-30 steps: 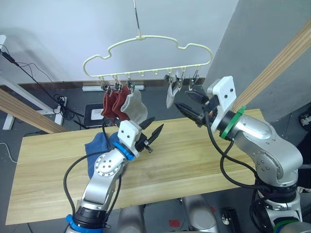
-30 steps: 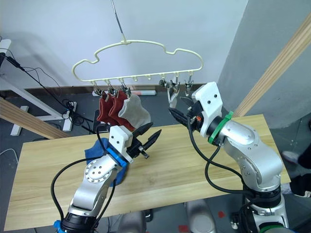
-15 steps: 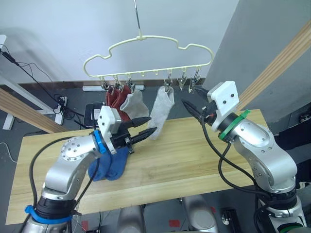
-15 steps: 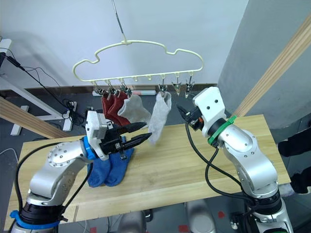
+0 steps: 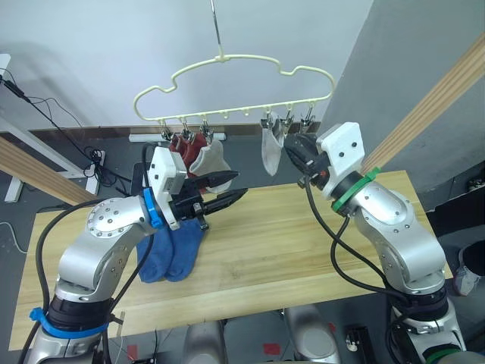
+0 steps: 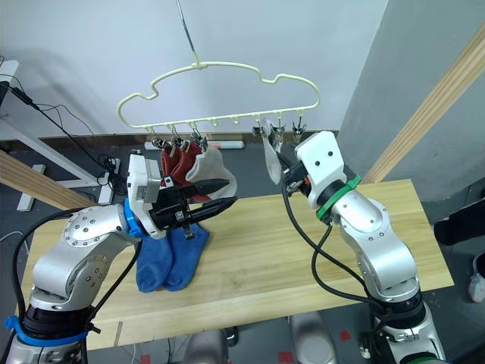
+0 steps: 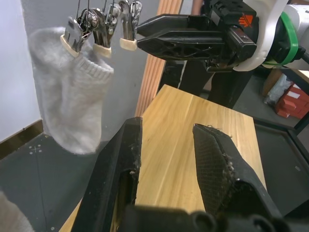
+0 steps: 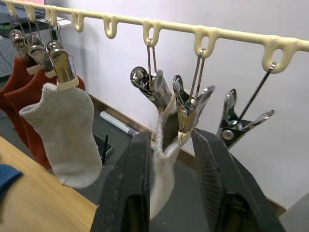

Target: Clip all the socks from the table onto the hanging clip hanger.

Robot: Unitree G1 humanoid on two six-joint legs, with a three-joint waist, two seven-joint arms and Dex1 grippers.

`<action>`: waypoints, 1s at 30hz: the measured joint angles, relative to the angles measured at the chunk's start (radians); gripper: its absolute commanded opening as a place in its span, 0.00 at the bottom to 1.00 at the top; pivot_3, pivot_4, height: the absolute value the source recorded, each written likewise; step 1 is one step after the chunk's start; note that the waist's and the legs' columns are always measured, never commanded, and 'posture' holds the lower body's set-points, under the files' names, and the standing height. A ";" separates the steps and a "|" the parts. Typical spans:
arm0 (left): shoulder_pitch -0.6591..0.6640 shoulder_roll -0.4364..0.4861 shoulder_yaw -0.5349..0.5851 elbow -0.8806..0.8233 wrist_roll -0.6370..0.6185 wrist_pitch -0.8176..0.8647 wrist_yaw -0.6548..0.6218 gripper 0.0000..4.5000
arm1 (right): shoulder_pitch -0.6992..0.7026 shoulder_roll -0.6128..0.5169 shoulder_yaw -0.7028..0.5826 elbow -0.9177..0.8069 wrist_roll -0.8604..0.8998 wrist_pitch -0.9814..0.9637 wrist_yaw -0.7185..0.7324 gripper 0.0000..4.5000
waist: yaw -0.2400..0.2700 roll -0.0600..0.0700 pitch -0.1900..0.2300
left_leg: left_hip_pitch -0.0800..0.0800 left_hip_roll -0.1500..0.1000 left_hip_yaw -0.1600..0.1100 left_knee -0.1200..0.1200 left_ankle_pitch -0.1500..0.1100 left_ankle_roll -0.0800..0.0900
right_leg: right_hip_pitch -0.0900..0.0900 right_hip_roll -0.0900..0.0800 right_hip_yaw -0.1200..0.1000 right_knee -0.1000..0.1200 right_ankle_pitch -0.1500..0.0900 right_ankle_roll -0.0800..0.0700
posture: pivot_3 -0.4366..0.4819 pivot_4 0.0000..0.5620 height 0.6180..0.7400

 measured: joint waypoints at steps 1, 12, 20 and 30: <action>-0.004 0.000 0.000 0.000 0.001 0.000 0.000 0.41 | -0.001 0.006 0.003 0.004 -0.008 0.000 -0.003 0.28 | 0.000 0.000 0.000 | 0.000 0.000 0.000 0.000 0.000 0.000 | 0.000 0.000 0.000 0.000 0.000 0.000 | 0.23 0.57 1.00; -0.020 0.000 0.000 0.007 0.012 0.000 -0.006 0.41 | -0.050 0.062 0.005 0.080 -0.051 0.024 -0.039 0.28 | 0.001 0.000 0.000 | 0.000 0.000 0.000 0.000 0.000 0.000 | 0.000 0.000 0.000 0.001 0.000 0.000 | 0.23 0.56 1.00; -0.024 0.000 0.000 0.025 0.016 -0.002 -0.013 0.41 | -0.076 0.086 0.006 0.130 -0.054 0.017 -0.035 0.36 | 0.000 0.000 0.000 | 0.000 0.000 0.000 0.000 0.000 0.000 | 0.000 0.000 0.000 0.001 0.000 0.000 | 0.23 0.55 1.00; -0.028 -0.004 0.000 0.032 0.038 -0.006 -0.024 0.41 | -0.086 0.099 0.005 0.157 -0.073 -0.009 -0.036 0.47 | 0.000 0.000 0.000 | 0.000 0.000 0.000 0.000 0.000 0.000 | 0.000 -0.001 -0.001 0.001 0.000 -0.001 | 0.23 0.55 1.00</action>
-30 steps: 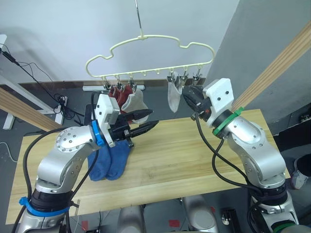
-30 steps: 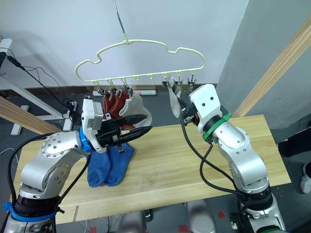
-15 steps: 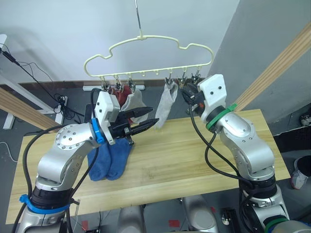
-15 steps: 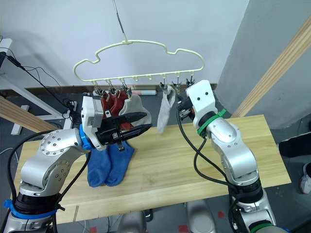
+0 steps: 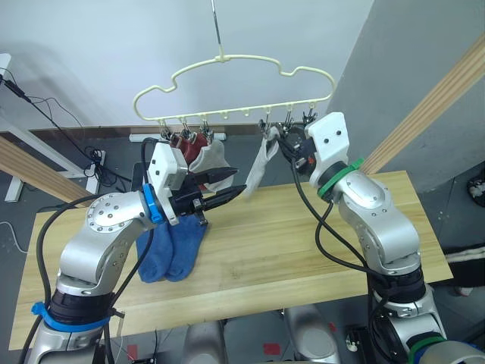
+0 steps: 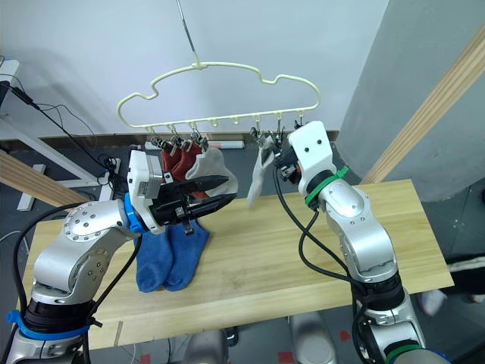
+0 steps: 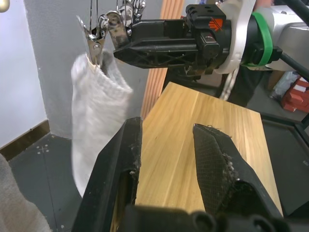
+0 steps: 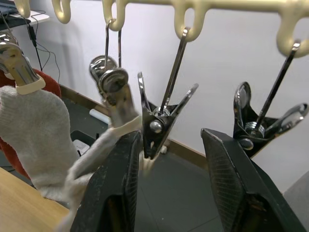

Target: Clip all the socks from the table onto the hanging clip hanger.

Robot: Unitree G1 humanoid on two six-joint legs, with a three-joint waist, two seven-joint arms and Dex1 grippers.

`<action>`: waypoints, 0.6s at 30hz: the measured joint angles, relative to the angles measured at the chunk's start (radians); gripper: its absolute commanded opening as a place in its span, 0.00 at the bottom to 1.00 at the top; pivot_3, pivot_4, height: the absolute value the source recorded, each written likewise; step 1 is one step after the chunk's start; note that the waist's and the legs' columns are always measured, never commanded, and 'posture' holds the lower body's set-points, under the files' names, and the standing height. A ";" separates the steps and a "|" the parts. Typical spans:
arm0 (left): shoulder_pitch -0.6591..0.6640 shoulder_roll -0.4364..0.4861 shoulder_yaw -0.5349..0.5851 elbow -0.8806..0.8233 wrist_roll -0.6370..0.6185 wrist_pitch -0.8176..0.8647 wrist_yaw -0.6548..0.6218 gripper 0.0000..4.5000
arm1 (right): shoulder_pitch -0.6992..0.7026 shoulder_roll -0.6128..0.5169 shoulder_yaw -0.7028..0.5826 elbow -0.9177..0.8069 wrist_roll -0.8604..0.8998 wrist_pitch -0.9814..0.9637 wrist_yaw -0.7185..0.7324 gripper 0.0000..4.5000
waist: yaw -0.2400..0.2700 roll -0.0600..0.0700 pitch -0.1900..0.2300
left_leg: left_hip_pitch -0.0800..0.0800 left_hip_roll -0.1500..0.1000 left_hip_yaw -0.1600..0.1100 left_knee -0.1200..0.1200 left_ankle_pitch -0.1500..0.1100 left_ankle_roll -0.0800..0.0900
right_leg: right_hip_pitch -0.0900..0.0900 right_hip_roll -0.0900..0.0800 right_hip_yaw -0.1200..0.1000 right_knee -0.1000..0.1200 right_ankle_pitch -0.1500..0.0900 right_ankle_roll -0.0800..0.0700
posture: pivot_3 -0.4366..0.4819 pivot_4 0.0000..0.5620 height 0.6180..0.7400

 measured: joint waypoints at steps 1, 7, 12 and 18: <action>0.000 -0.002 0.000 0.000 0.001 0.000 0.000 0.41 | 0.000 0.002 0.000 0.001 0.000 -0.004 0.000 0.47 | 0.000 0.000 0.000 | 0.000 0.000 0.000 0.000 0.000 0.000 | 0.000 0.000 0.000 0.000 0.000 0.000 | 0.23 0.55 1.00; 0.000 -0.008 0.000 0.000 0.006 0.000 0.000 0.41 | -0.001 0.016 -0.003 0.003 -0.001 -0.015 -0.002 0.47 | 0.000 0.000 0.000 | 0.000 0.000 0.000 0.000 0.000 0.000 | 0.000 0.000 0.000 0.000 0.000 0.000 | 0.23 0.55 1.00; 0.000 -0.010 0.000 0.000 0.012 0.000 -0.001 0.41 | -0.021 0.075 -0.020 0.006 0.002 0.006 -0.030 0.47 | -0.001 0.000 0.000 | 0.000 0.000 0.000 0.000 0.000 0.000 | 0.000 0.000 -0.001 0.001 0.001 -0.001 | 0.23 0.55 1.00; -0.001 -0.015 0.000 0.000 0.015 0.000 -0.002 0.41 | -0.041 0.126 -0.048 0.009 0.002 0.054 -0.069 0.47 | -0.001 0.000 -0.001 | 0.000 0.000 -0.001 0.000 0.000 0.000 | 0.000 0.000 -0.001 0.001 0.001 -0.001 | 0.23 0.55 1.00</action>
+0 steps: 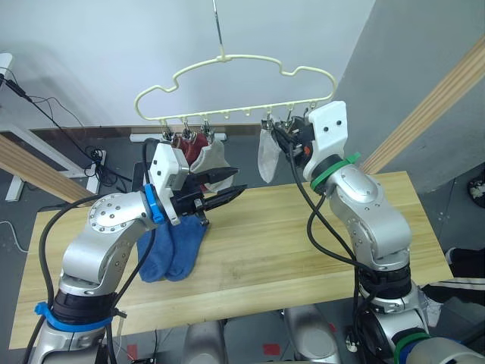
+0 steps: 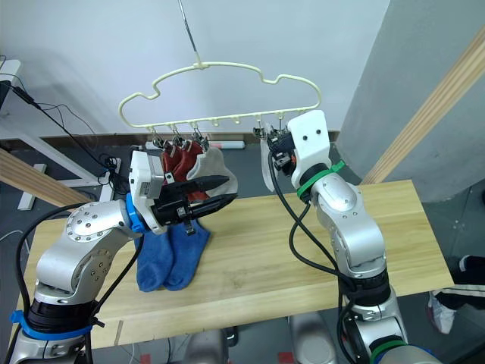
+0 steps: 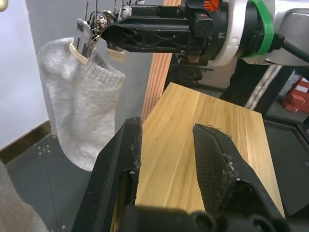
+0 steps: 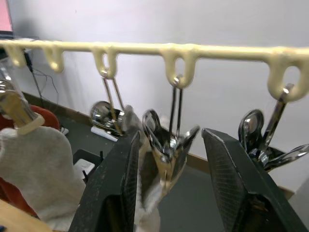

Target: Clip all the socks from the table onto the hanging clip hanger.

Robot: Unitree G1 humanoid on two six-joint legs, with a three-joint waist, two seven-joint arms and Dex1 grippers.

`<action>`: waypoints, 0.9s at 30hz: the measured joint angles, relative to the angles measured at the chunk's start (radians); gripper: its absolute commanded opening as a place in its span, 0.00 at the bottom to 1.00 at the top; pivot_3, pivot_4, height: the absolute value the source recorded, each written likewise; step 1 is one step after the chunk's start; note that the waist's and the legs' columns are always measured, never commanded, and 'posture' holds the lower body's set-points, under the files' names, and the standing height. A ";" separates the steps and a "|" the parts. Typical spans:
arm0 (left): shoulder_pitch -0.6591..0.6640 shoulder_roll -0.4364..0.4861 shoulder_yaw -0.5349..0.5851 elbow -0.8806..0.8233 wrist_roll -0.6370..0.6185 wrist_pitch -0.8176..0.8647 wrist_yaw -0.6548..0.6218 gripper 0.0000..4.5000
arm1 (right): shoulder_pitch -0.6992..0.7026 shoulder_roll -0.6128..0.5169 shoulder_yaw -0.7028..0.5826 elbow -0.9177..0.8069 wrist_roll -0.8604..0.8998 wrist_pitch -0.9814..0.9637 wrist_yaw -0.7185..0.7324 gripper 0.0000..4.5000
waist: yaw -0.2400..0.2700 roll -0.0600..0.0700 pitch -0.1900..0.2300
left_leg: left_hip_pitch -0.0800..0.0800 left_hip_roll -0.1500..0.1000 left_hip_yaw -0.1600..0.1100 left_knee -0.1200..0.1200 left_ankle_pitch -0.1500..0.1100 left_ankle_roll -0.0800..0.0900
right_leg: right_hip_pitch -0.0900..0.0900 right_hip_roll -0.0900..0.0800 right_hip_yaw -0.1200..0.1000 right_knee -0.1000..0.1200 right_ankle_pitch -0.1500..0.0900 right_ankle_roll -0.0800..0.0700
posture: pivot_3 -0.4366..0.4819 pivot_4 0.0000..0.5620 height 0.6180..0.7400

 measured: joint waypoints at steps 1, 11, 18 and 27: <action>0.000 -0.001 0.000 0.000 0.000 0.000 0.000 0.41 | 0.000 0.008 -0.002 0.000 0.000 0.002 -0.003 0.47 | 0.000 0.000 0.000 | 0.000 0.000 0.000 0.000 0.000 0.000 | 0.000 0.000 0.000 0.000 0.000 0.000 | 0.23 0.55 1.00; -0.002 -0.006 0.000 0.000 0.003 0.000 0.000 0.41 | -0.012 0.083 -0.029 0.000 0.005 0.058 -0.044 0.47 | 0.000 0.000 0.000 | 0.000 0.000 0.000 0.000 0.000 0.000 | 0.000 0.000 -0.001 0.000 0.000 0.000 | 0.23 0.55 1.00; -0.001 -0.009 0.000 0.000 0.004 0.000 0.001 0.41 | -0.012 0.083 0.004 0.000 0.008 0.062 -0.031 0.47 | -0.001 0.000 0.000 | 0.000 0.000 -0.001 0.000 0.000 0.000 | 0.000 0.000 -0.001 0.000 0.000 0.000 | 0.23 0.55 1.00; -0.001 -0.011 0.000 0.000 0.005 0.000 0.002 0.41 | -0.039 0.084 0.037 0.025 0.000 0.014 -0.012 0.47 | -0.001 0.000 0.000 | 0.000 0.000 -0.001 0.000 0.000 0.000 | 0.000 0.000 -0.001 0.000 0.000 -0.001 | 0.24 0.55 1.00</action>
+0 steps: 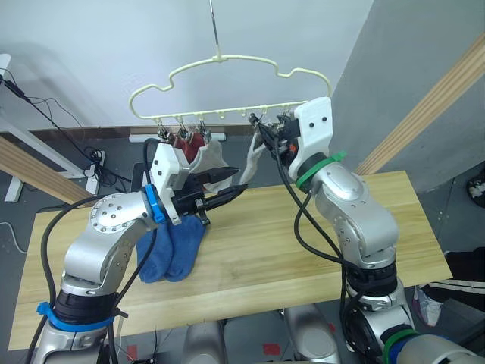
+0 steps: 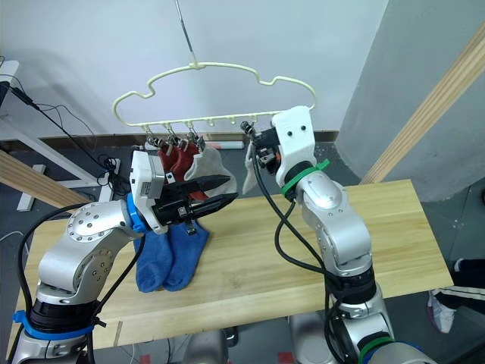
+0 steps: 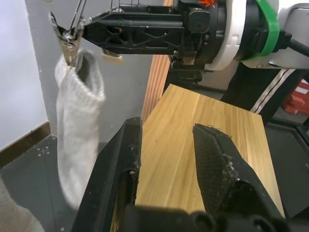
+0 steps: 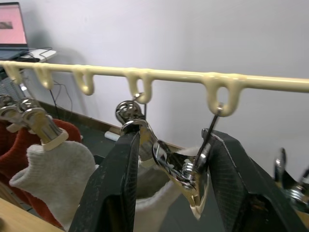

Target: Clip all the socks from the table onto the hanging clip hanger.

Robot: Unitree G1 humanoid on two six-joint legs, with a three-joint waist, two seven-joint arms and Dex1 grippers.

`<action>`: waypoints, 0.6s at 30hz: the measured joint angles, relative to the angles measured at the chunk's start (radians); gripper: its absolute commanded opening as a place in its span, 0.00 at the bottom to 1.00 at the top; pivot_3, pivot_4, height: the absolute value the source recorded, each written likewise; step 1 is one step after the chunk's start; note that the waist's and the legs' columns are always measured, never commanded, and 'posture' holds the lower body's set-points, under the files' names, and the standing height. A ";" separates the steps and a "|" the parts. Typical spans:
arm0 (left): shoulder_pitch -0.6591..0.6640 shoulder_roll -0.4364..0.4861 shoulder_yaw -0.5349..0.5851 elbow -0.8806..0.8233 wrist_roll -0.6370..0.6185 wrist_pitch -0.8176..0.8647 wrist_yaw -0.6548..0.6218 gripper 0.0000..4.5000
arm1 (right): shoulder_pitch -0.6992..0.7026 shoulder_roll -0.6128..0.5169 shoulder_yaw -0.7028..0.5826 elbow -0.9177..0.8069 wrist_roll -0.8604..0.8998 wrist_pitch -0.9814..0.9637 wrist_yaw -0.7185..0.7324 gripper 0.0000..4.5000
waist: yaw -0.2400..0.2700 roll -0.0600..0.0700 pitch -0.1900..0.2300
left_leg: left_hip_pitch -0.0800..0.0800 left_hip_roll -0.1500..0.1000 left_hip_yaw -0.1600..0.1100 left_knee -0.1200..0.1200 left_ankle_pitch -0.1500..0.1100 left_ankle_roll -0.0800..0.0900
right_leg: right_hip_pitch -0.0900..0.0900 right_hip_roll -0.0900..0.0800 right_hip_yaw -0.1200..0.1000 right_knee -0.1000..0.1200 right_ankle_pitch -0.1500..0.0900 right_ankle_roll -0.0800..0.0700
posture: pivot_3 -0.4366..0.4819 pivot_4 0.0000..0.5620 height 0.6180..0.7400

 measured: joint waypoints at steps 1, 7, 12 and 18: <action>0.000 0.000 0.000 0.000 0.000 0.000 0.000 0.41 | 0.000 0.000 0.001 0.006 0.000 -0.003 0.001 0.47 | 0.000 0.000 0.000 | 0.000 0.000 0.000 0.000 0.000 0.000 | 0.000 0.000 0.000 0.000 0.000 0.000 | 0.24 0.55 1.00; 0.000 0.000 0.000 0.000 0.000 0.000 0.000 0.41 | -0.008 0.003 0.005 0.019 -0.001 -0.022 0.002 0.47 | 0.000 0.000 0.000 | 0.000 0.000 0.000 0.000 0.000 0.000 | 0.000 0.000 0.000 0.000 0.000 0.000 | 0.24 0.55 1.00; 0.000 -0.001 0.000 0.000 0.001 0.000 0.000 0.41 | -0.010 0.004 0.005 0.025 -0.001 -0.031 0.002 0.47 | 0.000 0.000 0.000 | 0.000 0.000 0.000 0.000 0.000 0.000 | 0.000 0.000 0.000 0.000 0.000 0.000 | 0.24 0.55 1.00; 0.001 -0.002 -0.001 0.000 0.001 0.000 0.000 0.41 | -0.010 0.005 0.005 0.032 -0.001 -0.040 0.002 0.27 | 0.000 0.000 0.000 | 0.000 0.000 0.000 0.000 0.000 0.000 | 0.000 0.000 0.000 0.000 0.000 0.000 | 0.24 0.55 1.00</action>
